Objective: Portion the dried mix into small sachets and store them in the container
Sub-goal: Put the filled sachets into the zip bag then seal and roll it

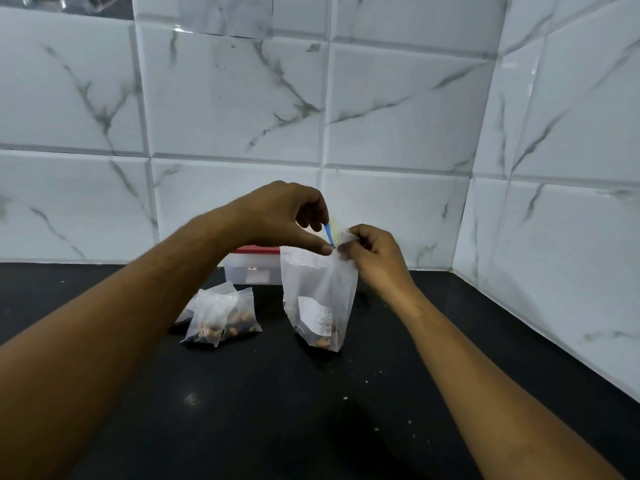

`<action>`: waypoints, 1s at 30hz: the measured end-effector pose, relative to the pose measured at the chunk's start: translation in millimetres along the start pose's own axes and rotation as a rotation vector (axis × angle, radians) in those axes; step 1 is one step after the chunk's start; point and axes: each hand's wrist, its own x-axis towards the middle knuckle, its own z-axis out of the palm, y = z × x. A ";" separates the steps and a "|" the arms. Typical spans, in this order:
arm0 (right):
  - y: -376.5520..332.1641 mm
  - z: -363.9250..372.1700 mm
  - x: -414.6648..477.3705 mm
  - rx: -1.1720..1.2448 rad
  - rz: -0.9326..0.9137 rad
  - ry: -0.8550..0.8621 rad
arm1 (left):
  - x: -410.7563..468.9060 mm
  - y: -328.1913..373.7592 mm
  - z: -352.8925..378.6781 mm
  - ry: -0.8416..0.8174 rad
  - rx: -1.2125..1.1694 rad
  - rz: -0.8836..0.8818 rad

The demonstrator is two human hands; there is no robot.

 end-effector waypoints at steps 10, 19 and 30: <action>-2.2 -6.9 -1.9 0.139 0.013 -0.026 | 6.8 -1.9 12.3 0.093 0.015 0.085; 2.3 -14.2 1.3 0.097 -0.016 -0.062 | 13.3 1.2 8.2 0.279 -0.232 0.057; -10.4 -10.6 4.6 0.067 -0.159 -0.073 | 19.1 14.6 16.1 0.264 -0.262 -0.007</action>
